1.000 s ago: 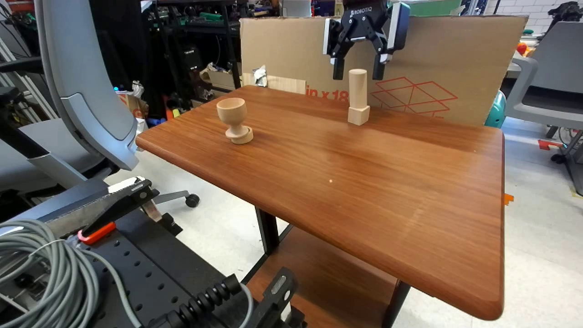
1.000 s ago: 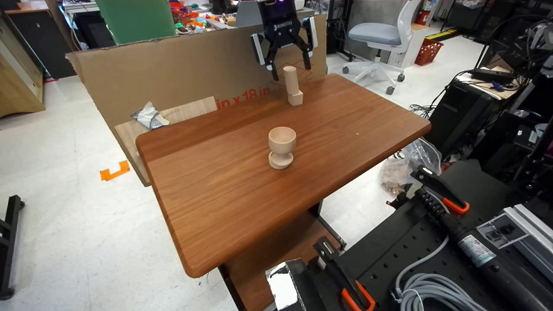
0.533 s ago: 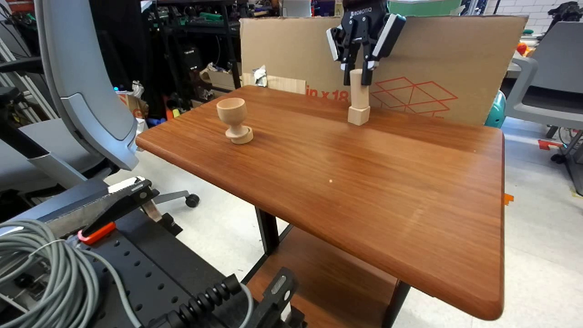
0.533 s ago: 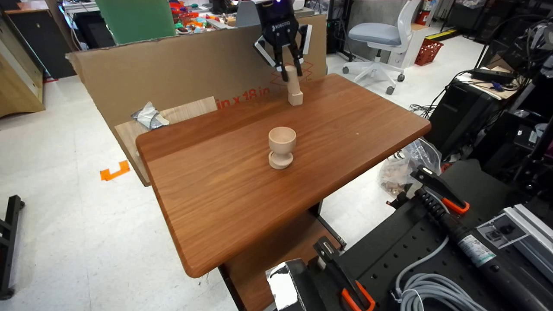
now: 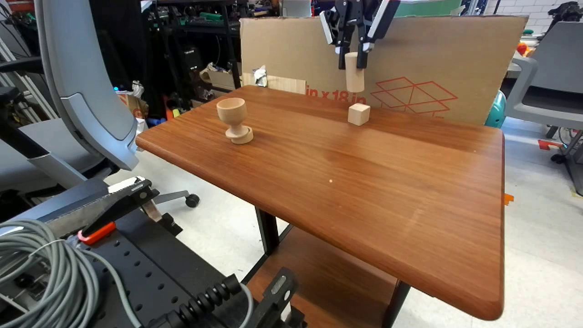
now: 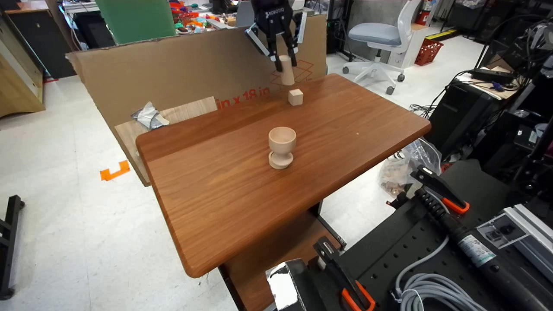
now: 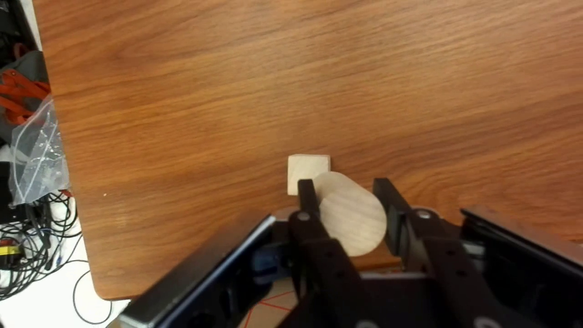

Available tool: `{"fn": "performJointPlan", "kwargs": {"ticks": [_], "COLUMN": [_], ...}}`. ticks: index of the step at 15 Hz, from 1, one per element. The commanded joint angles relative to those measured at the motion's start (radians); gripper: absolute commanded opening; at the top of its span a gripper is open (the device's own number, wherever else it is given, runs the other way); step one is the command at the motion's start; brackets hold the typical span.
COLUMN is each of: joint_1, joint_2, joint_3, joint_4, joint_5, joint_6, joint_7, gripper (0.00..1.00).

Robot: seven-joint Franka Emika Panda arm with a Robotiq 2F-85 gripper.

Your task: Remove the object from the cube and put it in the object

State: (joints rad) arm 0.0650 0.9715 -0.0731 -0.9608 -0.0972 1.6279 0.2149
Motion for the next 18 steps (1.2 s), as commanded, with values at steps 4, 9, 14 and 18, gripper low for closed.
{"fn": "performJointPlan", "kwargs": {"ticks": [4,9,14,18], "joint_1": [0.023,0.074,0.135,0.157], "joint_2": [-0.249,-0.383,-0.516,-0.636], "joint_3": [0.014,0.05,0.108,0.141], "joint_4": [-0.346,-0.584,-0.83,-1.016], "joint_5": [-0.035,-0.118,-0.197,-0.235], "joint_6": [0.003,0.052,0.118,0.214], "joint_7": [-0.085,-0.117,-0.091,-0.065], "gripper": [0.1,0.1,0.1,0.1]}}
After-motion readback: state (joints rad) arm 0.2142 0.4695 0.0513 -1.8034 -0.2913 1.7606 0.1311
